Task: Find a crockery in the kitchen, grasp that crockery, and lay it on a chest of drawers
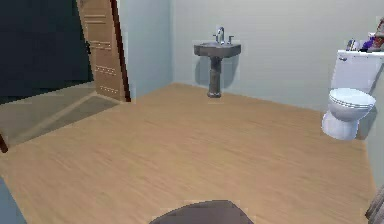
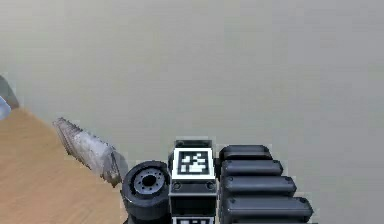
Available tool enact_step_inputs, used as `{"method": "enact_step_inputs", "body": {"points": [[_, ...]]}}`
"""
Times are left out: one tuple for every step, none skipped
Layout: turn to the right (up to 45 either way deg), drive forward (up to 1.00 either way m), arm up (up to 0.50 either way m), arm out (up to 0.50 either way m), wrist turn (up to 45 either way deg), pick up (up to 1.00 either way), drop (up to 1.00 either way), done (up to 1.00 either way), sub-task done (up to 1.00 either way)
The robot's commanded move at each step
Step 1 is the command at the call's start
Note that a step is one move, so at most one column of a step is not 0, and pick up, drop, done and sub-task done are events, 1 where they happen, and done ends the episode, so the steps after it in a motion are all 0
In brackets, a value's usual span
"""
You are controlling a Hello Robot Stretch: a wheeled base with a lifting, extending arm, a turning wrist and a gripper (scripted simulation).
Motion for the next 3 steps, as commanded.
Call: {"method": "enact_step_inputs", "body": {"points": [[0.0,0.35,0.00,0.00,0.0,0.00,0.00,0.00,0.00],[-33.0,0.00,0.00,0.00,0.0,0.00,0.00,0.00,0.00],[0.0,1.00,0.00,0.00,0.0,0.00,0.00,0.00,0.00]]}}
